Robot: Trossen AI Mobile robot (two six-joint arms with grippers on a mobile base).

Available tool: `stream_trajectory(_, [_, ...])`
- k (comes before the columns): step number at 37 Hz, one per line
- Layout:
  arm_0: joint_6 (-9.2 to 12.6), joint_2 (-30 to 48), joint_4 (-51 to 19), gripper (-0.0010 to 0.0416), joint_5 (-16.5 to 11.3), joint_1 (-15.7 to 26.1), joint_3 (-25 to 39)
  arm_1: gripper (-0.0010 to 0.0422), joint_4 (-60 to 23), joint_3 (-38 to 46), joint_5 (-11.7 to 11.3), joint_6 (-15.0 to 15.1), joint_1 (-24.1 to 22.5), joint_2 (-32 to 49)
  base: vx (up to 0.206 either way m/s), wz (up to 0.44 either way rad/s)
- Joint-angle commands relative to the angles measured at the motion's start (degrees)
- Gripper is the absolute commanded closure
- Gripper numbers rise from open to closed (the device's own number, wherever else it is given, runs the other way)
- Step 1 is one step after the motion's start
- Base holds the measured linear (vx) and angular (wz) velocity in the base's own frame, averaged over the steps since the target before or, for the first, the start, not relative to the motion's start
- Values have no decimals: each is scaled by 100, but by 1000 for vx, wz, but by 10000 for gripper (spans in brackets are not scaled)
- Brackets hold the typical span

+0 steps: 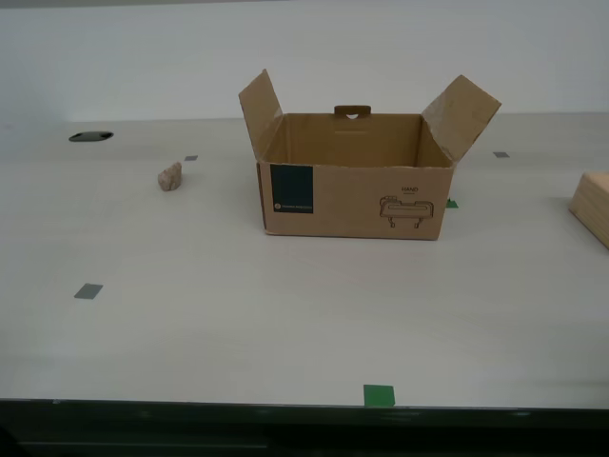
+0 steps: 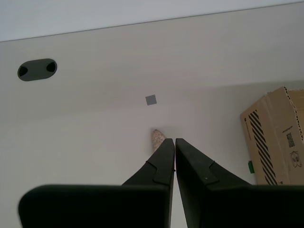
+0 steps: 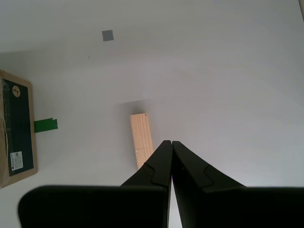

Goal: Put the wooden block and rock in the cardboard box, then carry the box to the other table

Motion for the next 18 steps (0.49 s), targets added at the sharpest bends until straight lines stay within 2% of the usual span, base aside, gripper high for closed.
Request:
stream_trajectory(1, [15,0,-4,405,-22,0,4,412,-4,4,0,-9,-4,-2,0,0])
stream_trajectory(9, [13,0,-4,405,-22,13,-11,403,-20,4,0,-13,-2,-2,0,0])
stream_trajectory(18, [15,0,0,405,-22,33,-256,311,-42,4,0,-223,-2,-2,0,0])
